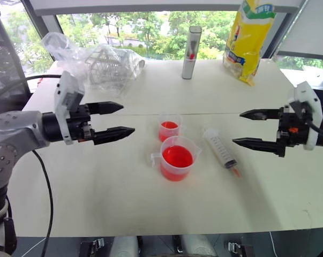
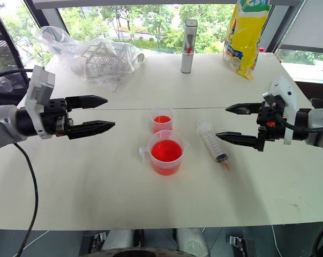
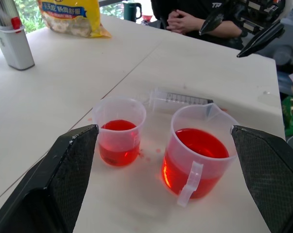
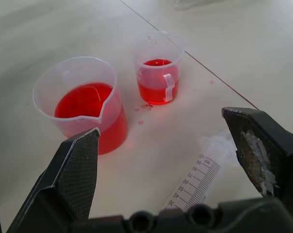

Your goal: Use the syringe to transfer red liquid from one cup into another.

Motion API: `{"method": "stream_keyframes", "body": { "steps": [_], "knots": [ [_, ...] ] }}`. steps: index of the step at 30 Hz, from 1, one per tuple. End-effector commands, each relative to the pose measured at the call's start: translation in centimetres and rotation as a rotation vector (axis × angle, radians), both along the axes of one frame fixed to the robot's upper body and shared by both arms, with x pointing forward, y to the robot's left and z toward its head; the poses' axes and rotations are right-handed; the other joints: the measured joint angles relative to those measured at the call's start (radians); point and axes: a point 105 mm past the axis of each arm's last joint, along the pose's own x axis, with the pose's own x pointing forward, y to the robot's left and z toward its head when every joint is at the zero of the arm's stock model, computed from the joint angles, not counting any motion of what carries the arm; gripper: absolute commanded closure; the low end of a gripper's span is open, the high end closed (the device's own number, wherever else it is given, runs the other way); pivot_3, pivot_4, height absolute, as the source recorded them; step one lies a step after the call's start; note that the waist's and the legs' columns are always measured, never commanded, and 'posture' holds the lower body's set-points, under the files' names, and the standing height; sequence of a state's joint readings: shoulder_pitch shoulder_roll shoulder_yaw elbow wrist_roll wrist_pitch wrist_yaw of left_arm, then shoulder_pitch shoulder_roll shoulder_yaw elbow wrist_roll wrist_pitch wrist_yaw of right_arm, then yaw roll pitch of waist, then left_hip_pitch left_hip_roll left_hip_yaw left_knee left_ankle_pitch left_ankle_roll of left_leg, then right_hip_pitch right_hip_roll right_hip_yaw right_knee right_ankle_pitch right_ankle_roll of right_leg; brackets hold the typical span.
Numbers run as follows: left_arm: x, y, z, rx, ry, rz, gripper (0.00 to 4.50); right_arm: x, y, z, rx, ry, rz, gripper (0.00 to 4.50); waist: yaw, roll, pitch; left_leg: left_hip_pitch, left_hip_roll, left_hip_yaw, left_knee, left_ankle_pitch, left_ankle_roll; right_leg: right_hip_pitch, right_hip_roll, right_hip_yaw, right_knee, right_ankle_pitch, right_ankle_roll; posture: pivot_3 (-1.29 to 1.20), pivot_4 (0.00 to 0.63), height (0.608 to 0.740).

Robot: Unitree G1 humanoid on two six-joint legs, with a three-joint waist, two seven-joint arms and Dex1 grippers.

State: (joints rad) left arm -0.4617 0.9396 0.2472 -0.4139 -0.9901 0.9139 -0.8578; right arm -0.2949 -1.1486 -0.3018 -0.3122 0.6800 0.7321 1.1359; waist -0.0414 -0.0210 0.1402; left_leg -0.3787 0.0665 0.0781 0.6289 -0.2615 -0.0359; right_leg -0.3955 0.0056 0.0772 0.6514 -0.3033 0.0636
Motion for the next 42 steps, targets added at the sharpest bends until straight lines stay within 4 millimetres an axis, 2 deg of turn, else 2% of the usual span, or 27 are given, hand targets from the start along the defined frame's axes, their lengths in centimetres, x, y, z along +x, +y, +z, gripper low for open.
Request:
{"method": "stream_keyframes", "body": {
  "steps": [1,4,8,12,18,25,30,34,42],
  "knots": [
    [0.3,-0.7,0.8,-0.004,-0.048,-0.037,0.00,0.1,-0.7,1.3,-0.054,-0.016,-0.033,0.09,0.000,0.000,0.000,0.000,0.000,0.000,0.000,0.000,0.000,0.000,0.000,0.000,0.000,0.000,0.000,0.00,0.150,0.740],
    [0.7,-1.3,1.0,-0.016,-0.063,-0.070,0.00,1.1,-1.6,1.8,-0.062,0.010,-0.102,0.09,-0.001,0.000,0.000,0.003,0.000,0.001,0.000,0.000,0.000,0.003,0.000,0.000,0.000,0.000,0.000,0.00,0.150,0.740],
    [1.0,-2.0,0.2,-0.016,-0.066,-0.104,0.00,2.2,-2.1,2.3,-0.067,0.082,-0.179,0.09,-0.003,0.000,0.000,0.004,0.000,0.002,-0.001,0.000,0.000,0.002,0.000,0.001,0.000,-0.001,-0.001,0.00,0.150,0.740],
    [1.4,-2.7,0.4,-0.025,-0.101,-0.136,0.00,3.4,-1.3,1.9,-0.062,0.216,-0.258,0.09,-0.003,0.001,0.000,0.003,0.000,0.002,-0.002,0.000,0.000,0.001,0.000,0.002,0.000,-0.001,-0.001,0.00,0.150,0.740],
    [1.6,-3.4,0.7,-0.035,-0.141,-0.179,0.00,4.3,0.7,-0.4,-0.097,0.425,-0.341,0.09,-0.001,0.001,0.000,0.002,0.000,0.002,-0.002,0.000,0.000,-0.001,0.000,0.003,0.000,-0.001,-0.002,0.00,0.150,0.740],
    [1.5,-3.7,0.2,-0.045,-0.150,-0.182,0.00,7.3,0.6,-5.0,-0.199,0.601,-0.620,0.09,-0.002,0.000,0.000,-0.003,0.000,0.002,0.000,0.000,0.001,-0.005,0.000,0.002,0.001,0.000,-0.001,0.00,0.150,0.740],
    [1.4,-3.7,0.0,-0.051,-0.152,-0.173,0.00,8.3,1.9,-7.5,-0.297,0.630,-0.647,0.09,-0.002,0.001,0.000,-0.011,0.000,0.002,0.002,0.000,0.001,-0.013,0.000,0.002,0.004,0.000,0.000,0.00,0.150,0.740],
    [1.3,-3.7,-0.1,-0.054,-0.155,-0.162,0.00,8.5,2.0,-9.2,-0.386,0.639,-0.657,0.09,-0.002,0.001,0.000,-0.012,-0.001,0.001,0.002,0.000,0.001,-0.014,0.001,0.002,0.005,0.000,0.000,0.00,0.150,0.740],
    [1.0,-3.7,-0.1,-0.053,-0.157,-0.135,0.00,8.6,2.0,-10.7,-0.454,0.646,-0.656,0.09,-0.003,0.001,-0.001,-0.011,-0.001,0.001,0.003,0.000,0.001,-0.013,0.001,0.001,0.005,0.000,0.000,0.00,0.150,0.740]
  ]
}}
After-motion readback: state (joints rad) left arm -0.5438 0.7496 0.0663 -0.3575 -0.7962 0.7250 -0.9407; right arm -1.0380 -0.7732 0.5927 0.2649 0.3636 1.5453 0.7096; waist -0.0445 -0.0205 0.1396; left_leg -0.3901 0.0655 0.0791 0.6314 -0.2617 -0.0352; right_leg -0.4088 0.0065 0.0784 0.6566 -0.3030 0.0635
